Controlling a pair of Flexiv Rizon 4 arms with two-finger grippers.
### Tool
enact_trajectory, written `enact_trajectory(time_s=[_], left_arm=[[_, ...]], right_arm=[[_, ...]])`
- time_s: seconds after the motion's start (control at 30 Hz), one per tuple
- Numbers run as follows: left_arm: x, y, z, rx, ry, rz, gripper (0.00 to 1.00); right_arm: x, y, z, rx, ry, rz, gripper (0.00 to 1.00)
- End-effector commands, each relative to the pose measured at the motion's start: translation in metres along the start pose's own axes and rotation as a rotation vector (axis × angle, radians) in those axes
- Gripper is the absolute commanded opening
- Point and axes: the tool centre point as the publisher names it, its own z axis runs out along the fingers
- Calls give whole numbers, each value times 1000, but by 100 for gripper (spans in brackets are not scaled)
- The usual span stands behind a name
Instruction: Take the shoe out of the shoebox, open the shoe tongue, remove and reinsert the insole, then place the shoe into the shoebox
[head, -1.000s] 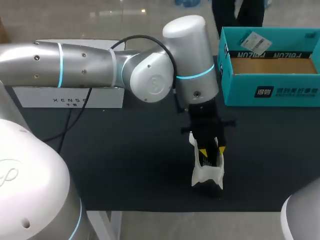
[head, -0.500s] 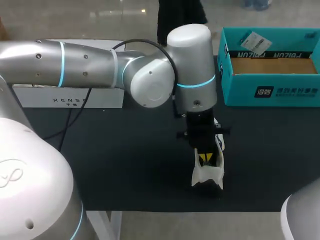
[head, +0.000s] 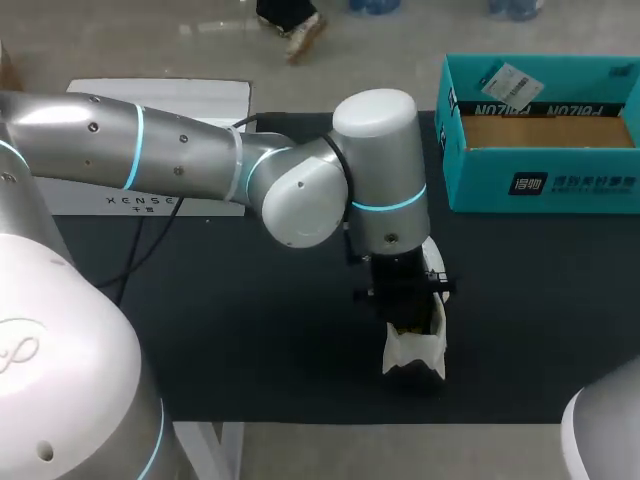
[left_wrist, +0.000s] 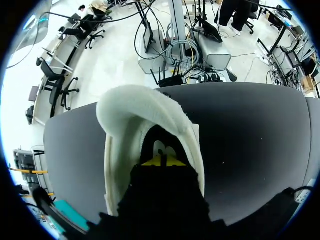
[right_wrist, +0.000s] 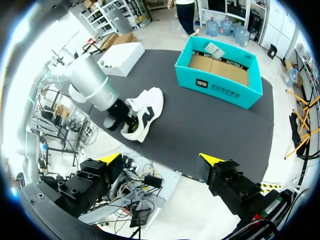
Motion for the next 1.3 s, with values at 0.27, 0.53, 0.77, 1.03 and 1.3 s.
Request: enact_trajectory(time_s=[0.27,0.53,0.77,1.03,1.3], left_arm=[[-16,-1,-30,-32,-39,28,0],[-14,-7,-7,-24,1,37,0],[-11,-2,-9,-44,2,36,0],[-24,18,-51,-123,-58,37,0],[-32,47,-65,-231,-55,42,0]], right_arm=[[0,3,-1,8,0,2,100],[0,3,-1,8,0,2,100],[0,3,-1,8,0,2,100],[0,3,-1,8,0,2,100],[0,3,-1,8,0,2,100]])
